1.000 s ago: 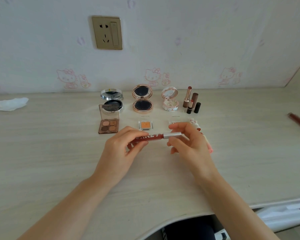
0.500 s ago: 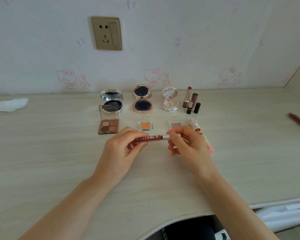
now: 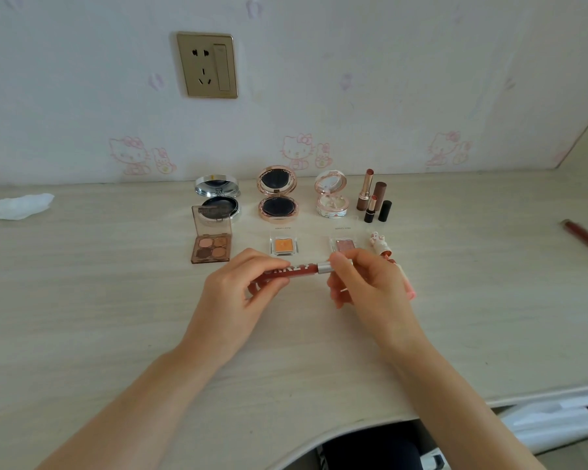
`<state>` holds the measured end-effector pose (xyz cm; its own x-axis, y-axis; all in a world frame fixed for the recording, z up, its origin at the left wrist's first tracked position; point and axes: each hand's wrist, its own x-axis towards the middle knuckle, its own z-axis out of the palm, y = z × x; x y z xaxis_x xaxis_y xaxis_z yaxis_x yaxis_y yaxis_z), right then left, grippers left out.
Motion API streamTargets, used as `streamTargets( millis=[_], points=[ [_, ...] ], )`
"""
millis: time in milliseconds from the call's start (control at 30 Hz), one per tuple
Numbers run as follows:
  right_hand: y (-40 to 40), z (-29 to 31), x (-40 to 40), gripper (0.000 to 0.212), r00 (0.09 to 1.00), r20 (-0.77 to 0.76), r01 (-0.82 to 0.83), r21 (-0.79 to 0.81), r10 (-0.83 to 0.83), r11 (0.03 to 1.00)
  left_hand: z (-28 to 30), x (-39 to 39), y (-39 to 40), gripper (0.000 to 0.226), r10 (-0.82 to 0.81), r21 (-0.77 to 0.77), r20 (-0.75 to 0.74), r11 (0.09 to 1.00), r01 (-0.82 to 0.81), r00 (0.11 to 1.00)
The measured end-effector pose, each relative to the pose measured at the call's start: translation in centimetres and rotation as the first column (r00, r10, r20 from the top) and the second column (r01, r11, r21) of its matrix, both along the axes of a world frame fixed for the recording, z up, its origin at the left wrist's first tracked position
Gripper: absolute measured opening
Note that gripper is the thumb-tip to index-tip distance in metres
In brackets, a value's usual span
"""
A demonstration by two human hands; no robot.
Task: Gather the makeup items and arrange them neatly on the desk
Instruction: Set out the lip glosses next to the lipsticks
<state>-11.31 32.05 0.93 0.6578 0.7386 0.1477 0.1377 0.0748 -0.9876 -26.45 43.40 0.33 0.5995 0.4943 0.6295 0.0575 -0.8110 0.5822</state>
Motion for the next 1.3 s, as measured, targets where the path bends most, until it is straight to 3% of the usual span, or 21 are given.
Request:
streamTargets(
  millis=[167,233,400,500,633,767,867,967,1300],
  points=[
    [-0.2,0.1,-0.1,0.016,0.999,-0.020,-0.042,0.033,0.043,0.999,0.0,0.0,0.0,0.022,0.006,-0.001,-0.002,1.000,-0.006,1.000],
    [-0.2,0.2,-0.1,0.007,0.999,-0.027,-0.044,0.033,0.045,0.998,-0.1,0.1,0.1,0.022,0.012,0.001,-0.004,1.000,-0.012,1.000],
    [-0.1,0.1,-0.1,0.011,0.998,0.047,-0.044,-0.001,0.044,0.999,-0.1,0.1,0.1,0.022,0.008,0.007,-0.005,1.000,-0.008,1.000],
    [-0.2,0.2,0.0,0.007,0.998,-0.013,-0.065,0.001,0.065,0.998,-0.1,0.1,0.1,0.022,0.010,0.011,-0.009,1.000,-0.010,1.000],
    [0.0,0.2,-0.1,0.011,0.999,0.010,-0.031,-0.038,0.032,0.999,-0.1,0.0,0.2,0.022,0.000,0.012,-0.005,1.000,0.000,1.000],
    [-0.4,0.3,-0.1,0.029,0.990,0.004,-0.140,-0.034,0.140,0.990,-0.1,0.1,0.1,0.021,0.003,0.009,0.004,1.000,-0.004,1.000],
    [-0.3,0.4,-0.1,0.010,0.994,-0.037,-0.099,-0.007,0.099,0.995,-0.1,0.1,0.1,0.021,0.009,0.011,-0.001,1.000,-0.009,1.000],
    [0.0,0.4,0.0,0.009,1.000,-0.019,-0.021,-0.020,0.020,1.000,-0.1,0.1,0.1,0.022,0.008,0.021,-0.006,1.000,-0.008,1.000],
    [-0.4,1.1,0.4,0.025,0.949,-0.270,-0.123,0.152,0.161,0.981,-0.1,0.1,0.2,0.021,0.025,-0.020,0.021,0.999,-0.025,0.999]
  ],
)
